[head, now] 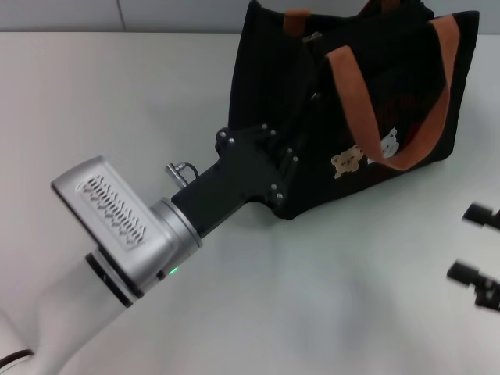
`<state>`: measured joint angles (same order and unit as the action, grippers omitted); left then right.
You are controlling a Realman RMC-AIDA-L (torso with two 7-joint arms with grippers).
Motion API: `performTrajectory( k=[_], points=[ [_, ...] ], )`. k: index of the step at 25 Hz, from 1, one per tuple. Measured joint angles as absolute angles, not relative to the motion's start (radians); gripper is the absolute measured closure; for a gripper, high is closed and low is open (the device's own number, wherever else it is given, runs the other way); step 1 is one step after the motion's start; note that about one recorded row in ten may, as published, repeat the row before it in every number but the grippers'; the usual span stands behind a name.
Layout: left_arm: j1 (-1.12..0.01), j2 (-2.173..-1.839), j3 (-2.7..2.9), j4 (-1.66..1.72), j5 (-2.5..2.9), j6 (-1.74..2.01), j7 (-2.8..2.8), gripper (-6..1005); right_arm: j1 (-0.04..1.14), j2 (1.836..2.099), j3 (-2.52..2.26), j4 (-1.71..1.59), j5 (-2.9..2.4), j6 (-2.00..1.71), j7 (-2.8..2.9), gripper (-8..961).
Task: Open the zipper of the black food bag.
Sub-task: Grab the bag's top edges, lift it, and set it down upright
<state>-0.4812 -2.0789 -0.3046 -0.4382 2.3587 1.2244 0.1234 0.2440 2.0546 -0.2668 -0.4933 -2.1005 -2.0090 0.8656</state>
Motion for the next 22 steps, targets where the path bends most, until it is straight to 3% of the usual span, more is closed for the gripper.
performTrajectory(
  k=[6,15,22],
  points=[
    [-0.510,-2.071,-0.363,-0.360,2.501,1.368,0.319,870,0.242,2.077,-0.235,-0.399,-1.896,-2.016,0.823,117],
    [-0.544,-2.050,-0.551,-0.319,2.698,1.437,0.605,882,0.247,2.083,-0.140,-0.166,-1.526,-2.031,0.725,116],
    [-0.578,-2.019,-0.736,-0.332,2.886,1.499,0.633,885,0.356,2.082,-0.113,-0.122,-1.401,-1.908,0.788,118]
  ],
)
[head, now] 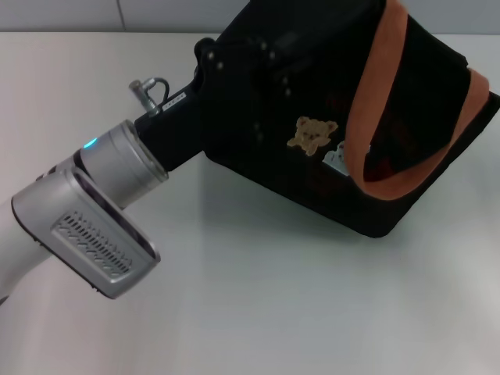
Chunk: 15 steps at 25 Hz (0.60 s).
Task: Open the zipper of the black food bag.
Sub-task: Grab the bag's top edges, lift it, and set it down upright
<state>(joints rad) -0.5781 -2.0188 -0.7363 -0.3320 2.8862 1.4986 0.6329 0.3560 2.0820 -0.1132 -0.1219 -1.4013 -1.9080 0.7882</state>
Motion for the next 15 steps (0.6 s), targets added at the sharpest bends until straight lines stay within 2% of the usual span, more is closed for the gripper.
performTrajectory(
  k=[9,15],
  points=[
    [-0.627,-2.029,-0.742,-0.317,2.889,1.499,0.673,887,0.487,2.084,-0.242,-0.080,-1.472,-1.529,0.746,116],
    [-0.636,-2.033,-0.745,-0.311,2.889,1.498,0.674,911,0.473,2.083,-0.268,-0.084,-1.473,-1.439,0.756,116]
  ],
)
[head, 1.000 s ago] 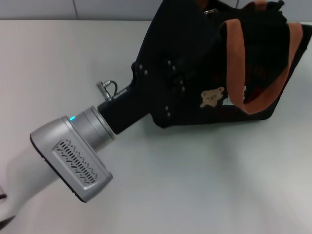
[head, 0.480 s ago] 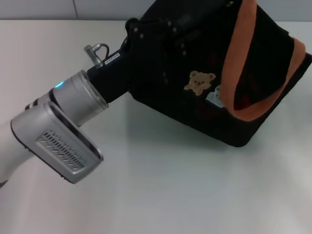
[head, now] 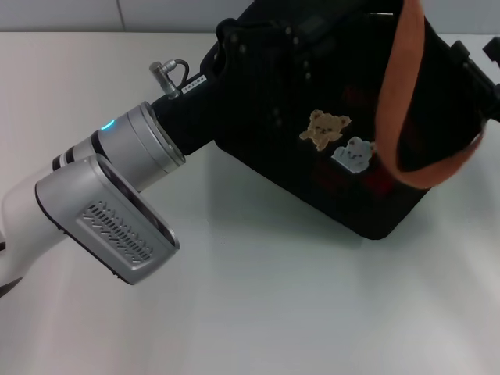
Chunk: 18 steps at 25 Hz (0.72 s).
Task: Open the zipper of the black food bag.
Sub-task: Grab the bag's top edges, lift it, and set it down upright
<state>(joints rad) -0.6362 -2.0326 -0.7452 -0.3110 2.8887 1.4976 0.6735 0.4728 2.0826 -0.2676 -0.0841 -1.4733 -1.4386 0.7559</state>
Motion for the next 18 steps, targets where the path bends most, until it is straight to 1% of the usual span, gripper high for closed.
performTrajectory(
  k=[4,8,9,14,18],
  points=[
    [-0.644,-2.032,-0.746,-0.310,2.888,1.504,0.675,922,0.452,2.080,-0.381,-0.096,-1.473,-1.402,0.824,116],
    [-0.650,-2.034,-0.741,-0.310,2.888,1.504,0.681,984,0.452,2.081,-0.463,-0.097,-1.473,-1.399,0.862,116],
    [-0.653,-2.039,-0.737,-0.310,2.888,1.505,0.688,1000,0.457,2.083,-0.506,-0.094,-1.473,-1.393,0.874,116],
    [-0.649,-2.044,-0.741,-0.310,2.888,1.510,0.692,1000,0.459,2.085,-0.538,-0.088,-1.473,-1.306,0.884,116],
    [-0.634,-2.039,-0.750,-0.310,2.888,1.538,0.689,1000,0.452,2.084,-0.539,-0.088,-1.481,-1.273,0.882,116]
  ],
)
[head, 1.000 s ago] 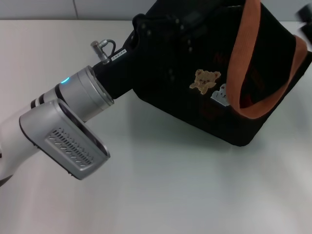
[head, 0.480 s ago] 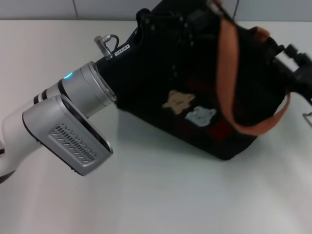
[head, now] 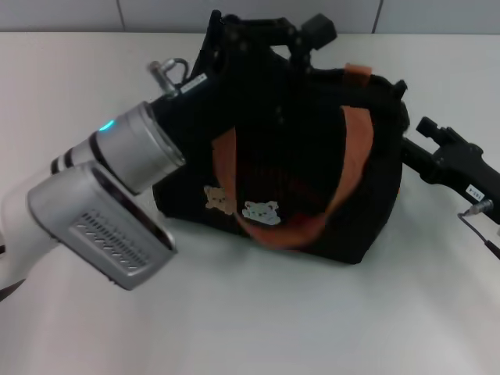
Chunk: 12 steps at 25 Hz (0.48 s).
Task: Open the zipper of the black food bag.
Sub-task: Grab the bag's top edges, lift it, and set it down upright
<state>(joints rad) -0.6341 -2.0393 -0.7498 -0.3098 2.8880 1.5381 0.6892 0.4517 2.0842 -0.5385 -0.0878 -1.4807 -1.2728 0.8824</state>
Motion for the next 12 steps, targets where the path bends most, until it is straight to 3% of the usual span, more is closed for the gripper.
performTrajectory(
  k=[12],
  points=[
    [-0.417,-2.027,-0.919,-0.246,2.887,1.663,0.091,999,0.363,2.082,-0.460,-0.160,-1.474,-1.543,0.881,116]
  ],
)
